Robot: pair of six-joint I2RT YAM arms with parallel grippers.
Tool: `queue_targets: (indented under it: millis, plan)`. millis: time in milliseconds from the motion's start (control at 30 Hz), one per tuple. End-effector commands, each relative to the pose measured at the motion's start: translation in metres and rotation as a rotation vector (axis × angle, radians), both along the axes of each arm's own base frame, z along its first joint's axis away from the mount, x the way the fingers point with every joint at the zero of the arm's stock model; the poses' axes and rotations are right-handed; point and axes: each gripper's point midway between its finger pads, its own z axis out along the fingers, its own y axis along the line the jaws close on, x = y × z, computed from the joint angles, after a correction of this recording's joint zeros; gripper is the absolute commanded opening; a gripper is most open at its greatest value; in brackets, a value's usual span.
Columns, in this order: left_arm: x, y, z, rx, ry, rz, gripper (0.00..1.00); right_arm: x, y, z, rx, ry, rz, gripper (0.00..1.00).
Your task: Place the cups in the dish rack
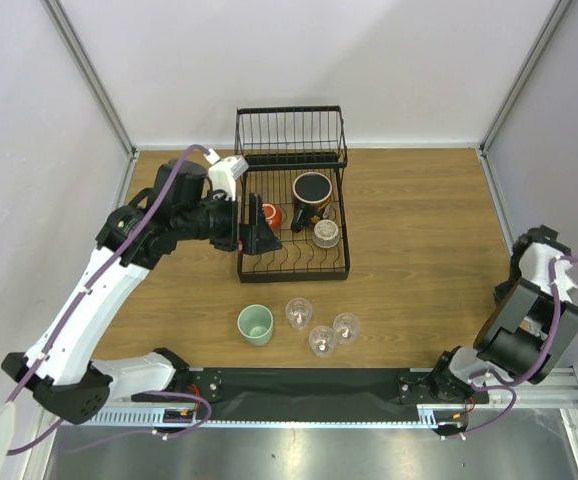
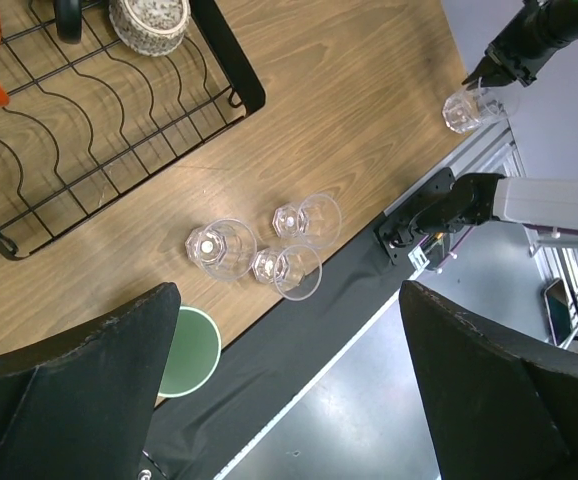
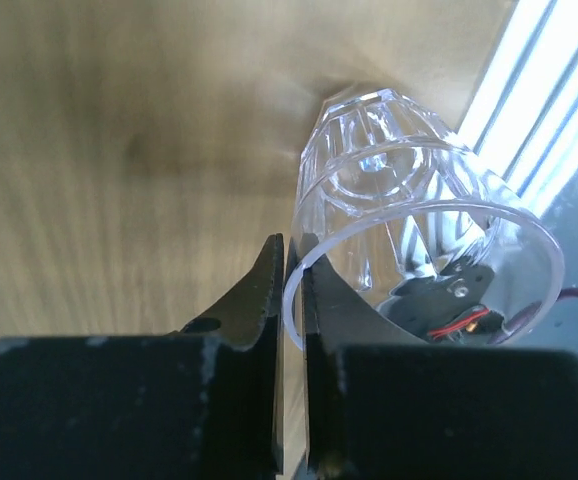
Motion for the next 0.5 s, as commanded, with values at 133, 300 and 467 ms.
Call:
queue_targets:
  millis: [133, 300, 467]
  plan:
    - [0.02, -0.018, 0.014, -0.043, 0.013, 0.008, 0.98, 0.096, 0.067, 0.017, 0.049, -0.299, 0.3, 0.0]
    - [0.036, -0.034, 0.015, -0.069, 0.078, 0.014, 0.98, 0.151, 0.137, 0.094, 0.031, -0.498, 0.512, 0.0]
    - [0.046, -0.042, 0.019, -0.142, 0.138, 0.016, 0.99, 0.182, 0.186, 0.203, 0.059, -0.812, 0.643, 0.0]
